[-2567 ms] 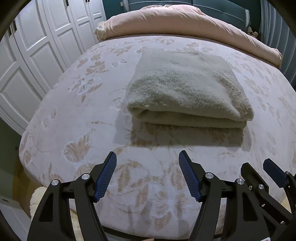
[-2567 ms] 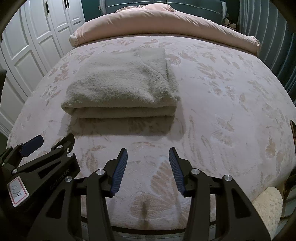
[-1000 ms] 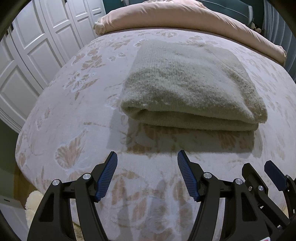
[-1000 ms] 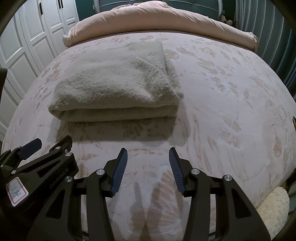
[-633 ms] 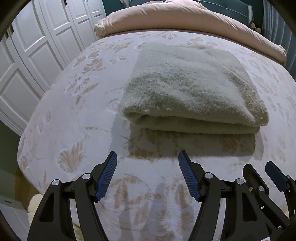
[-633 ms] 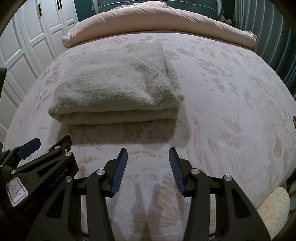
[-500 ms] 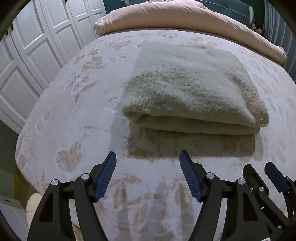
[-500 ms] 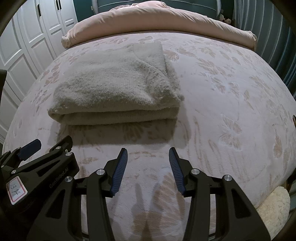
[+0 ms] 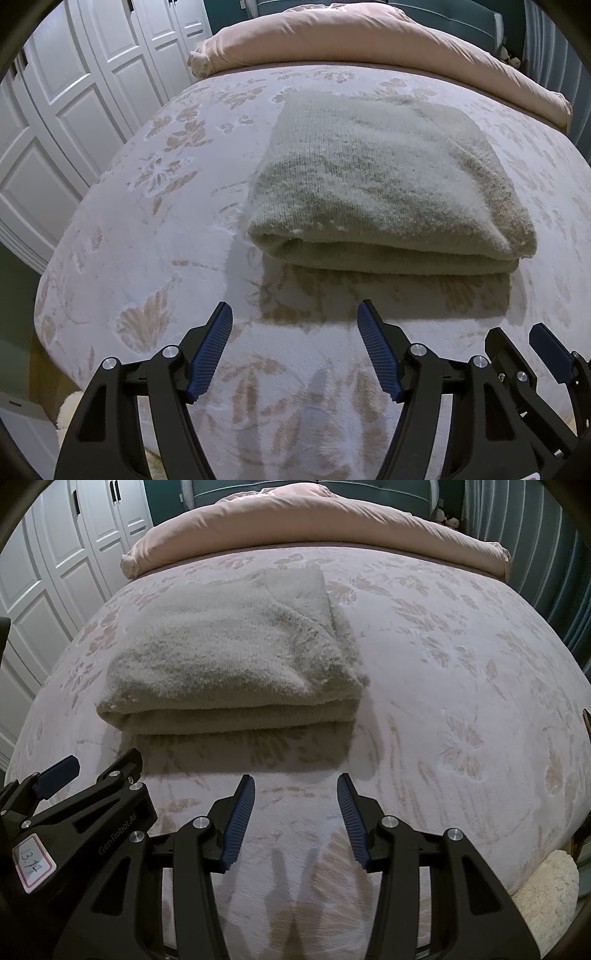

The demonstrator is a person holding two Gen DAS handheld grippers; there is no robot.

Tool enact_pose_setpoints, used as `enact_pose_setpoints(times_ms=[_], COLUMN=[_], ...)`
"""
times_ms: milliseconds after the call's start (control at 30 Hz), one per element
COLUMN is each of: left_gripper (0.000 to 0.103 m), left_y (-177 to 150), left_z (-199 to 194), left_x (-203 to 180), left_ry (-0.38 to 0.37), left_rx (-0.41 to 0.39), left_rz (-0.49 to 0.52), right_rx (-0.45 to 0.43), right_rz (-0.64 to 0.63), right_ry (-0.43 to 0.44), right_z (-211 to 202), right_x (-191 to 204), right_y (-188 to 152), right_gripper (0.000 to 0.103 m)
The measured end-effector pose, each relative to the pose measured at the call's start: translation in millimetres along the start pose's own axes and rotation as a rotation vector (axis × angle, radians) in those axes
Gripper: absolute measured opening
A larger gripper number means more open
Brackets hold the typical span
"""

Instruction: Fold small clothes

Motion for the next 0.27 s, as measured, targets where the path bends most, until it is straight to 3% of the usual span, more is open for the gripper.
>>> enact_pose_setpoints(times_ms=[267], left_gripper=[0.064], left_y=[-1.4], left_z=[-3.5], left_x=[-0.7], left_ry=[0.006], left_rx=[0.004], left_rz=[-0.002], right_rx=[-0.001], right_rz=[0.001], right_ry=[-0.011], right_z=[-3.3], right_x=[0.2], right_y=[0.9], right_gripper=[0.045])
Point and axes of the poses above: each gripper's, at about its wrist camera, not at the fingertips, and z roughly the way its jaws point, x to its left, y to its top, the point moved 8 cm from there along z, roughly the way its jaws point, and after that the axes turned 13 degrees about -x, right-handed, at the moved point
